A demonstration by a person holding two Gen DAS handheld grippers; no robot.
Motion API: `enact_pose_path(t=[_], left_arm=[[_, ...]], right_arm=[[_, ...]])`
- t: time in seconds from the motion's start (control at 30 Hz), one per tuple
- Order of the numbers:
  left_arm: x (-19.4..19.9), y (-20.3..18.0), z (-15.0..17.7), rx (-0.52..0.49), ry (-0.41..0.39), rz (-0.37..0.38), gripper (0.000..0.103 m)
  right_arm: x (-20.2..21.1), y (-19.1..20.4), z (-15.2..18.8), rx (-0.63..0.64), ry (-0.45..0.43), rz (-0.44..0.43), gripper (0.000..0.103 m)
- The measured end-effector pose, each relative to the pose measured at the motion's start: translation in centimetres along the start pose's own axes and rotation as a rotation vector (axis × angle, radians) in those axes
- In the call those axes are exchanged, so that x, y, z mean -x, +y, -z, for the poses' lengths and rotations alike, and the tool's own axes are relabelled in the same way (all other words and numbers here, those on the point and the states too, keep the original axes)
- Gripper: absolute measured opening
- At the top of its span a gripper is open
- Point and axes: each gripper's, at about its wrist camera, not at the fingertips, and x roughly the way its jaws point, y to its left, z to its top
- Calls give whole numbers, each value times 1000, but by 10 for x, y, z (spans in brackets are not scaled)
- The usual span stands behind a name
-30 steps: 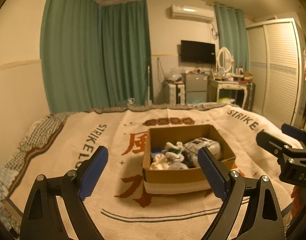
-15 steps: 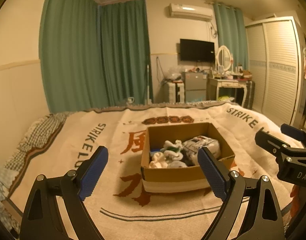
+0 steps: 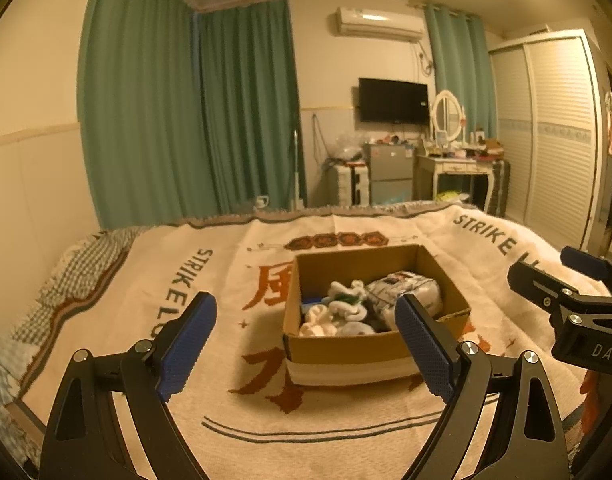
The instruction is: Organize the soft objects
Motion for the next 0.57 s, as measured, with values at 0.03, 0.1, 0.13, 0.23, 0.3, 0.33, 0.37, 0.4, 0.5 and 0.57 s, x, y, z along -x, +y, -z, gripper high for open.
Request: enact_pose_path(t=[0.03,0.1,0.13,0.23,0.3,0.33,0.37,0.4,0.5,0.57], left_arm=[[0,0,0,0,0,1,92],[0,0,0,-1,1,0,92],[0,0,0,-1,0,0,92],[-1,1,1,-4,2,-4,92],[-2,3,1,-4,4,-4,92],[-2,4,2,-4,6,-4,92],[-2,4,1,-4,5,-3,92],[-2,4,2,-5,5,-3,92],[-2,3,2,-3,7,-2,92],[-2,3,2,-6,7,-3,92]], right_arm=[[0,0,0,0,1,-1,103],[0,0,0,-1,2,-1,103],[-1,1,0,-1,3,-2,103],[-3,1,0,0,5,-3,103],[-3,1,0,-1,5,-3,103],[-3,1,0,-1,5,-4,103],[-3,1,0,-1,6,-5,103],[-3,2,0,0,6,-5,103],[-3,2,1,-1,5,-5,103],[-4,2,1,-3,6,-5,103]])
